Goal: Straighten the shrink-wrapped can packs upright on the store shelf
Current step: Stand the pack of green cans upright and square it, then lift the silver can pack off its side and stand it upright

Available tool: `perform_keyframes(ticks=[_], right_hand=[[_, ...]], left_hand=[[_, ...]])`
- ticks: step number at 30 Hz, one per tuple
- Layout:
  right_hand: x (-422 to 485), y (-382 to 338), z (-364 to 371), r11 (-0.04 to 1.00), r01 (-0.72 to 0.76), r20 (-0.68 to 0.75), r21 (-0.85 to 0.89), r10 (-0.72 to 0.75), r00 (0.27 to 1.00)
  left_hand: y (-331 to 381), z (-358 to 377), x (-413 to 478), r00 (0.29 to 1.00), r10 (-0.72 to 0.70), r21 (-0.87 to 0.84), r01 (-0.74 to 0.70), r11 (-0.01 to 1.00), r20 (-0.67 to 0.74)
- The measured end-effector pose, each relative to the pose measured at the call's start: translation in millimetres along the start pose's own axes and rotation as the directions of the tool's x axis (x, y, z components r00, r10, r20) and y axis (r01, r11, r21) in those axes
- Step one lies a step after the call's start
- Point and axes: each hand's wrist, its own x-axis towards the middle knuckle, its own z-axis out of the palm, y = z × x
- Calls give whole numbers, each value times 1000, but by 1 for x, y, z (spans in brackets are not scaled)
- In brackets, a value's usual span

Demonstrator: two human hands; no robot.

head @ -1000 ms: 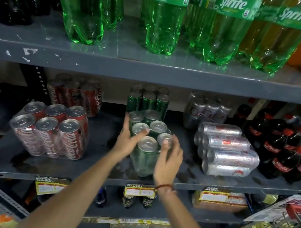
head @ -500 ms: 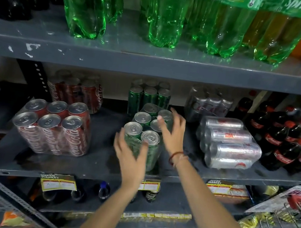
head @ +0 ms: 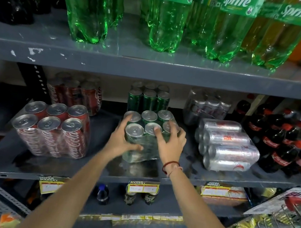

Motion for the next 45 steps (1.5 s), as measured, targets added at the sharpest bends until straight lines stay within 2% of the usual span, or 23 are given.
perform_keyframes(ticks=[3, 7, 9, 12, 14, 16, 18, 20, 23, 26, 29, 31, 33, 35, 42, 45], right_hand=[[-21, -5, 4, 993, 24, -99, -116, -36, 994], [-23, -5, -1, 988, 35, -68, -150, -45, 997], [-20, -2, -8, 991, 64, 1, -115, -64, 998], [-11, 6, -32, 996, 77, 67, 34, -79, 995], [0, 13, -57, 996, 85, 8, 37, -85, 996], [13, 20, -87, 996, 85, -97, 25, -82, 992], [26, 33, -118, 998, 64, -206, 24, -58, 977], [36, 50, -147, 1000, 10, -310, 2, -9, 951], [44, 81, -178, 983, -180, -403, -22, 156, 902], [51, 106, -191, 920, -390, -319, 34, 380, 868], [58, 119, -195, 836, -521, -114, 174, 543, 832], [62, 122, -195, 808, -543, -33, 230, 564, 825], [65, 125, -194, 802, -544, -13, 244, 564, 826], [66, 128, -193, 786, -554, -3, 275, 577, 817], [67, 127, -191, 759, -505, -4, 411, 556, 831], [64, 125, -190, 767, -481, -47, 425, 549, 835]], left_hand=[[1, -19, 21, 985, 11, 56, -21, 998, 174], [-2, -21, 26, 981, 40, 77, -55, 996, 190], [-3, -20, 24, 983, 37, 69, -50, 996, 177], [2, -22, 22, 983, -27, 107, 8, 994, 179], [14, -19, 25, 973, -138, 224, 95, 970, 184], [39, -9, 28, 966, -224, 422, 152, 894, 128], [72, 12, 30, 988, -141, 514, 85, 854, 70], [104, 45, 32, 997, 0, 495, -37, 868, 73], [135, 105, 39, 965, 129, 394, -213, 894, 228], [146, 164, 56, 897, 166, 385, -336, 859, 411], [153, 209, 83, 847, 71, 490, -370, 789, 527], [159, 230, 102, 821, 12, 547, -391, 740, 571], [161, 245, 121, 791, -19, 550, -409, 728, 612], [159, 253, 132, 769, -32, 589, -463, 663, 639], [144, 266, 143, 804, 10, 673, -505, 540, 595], [144, 266, 139, 814, 47, 663, -504, 553, 579]])
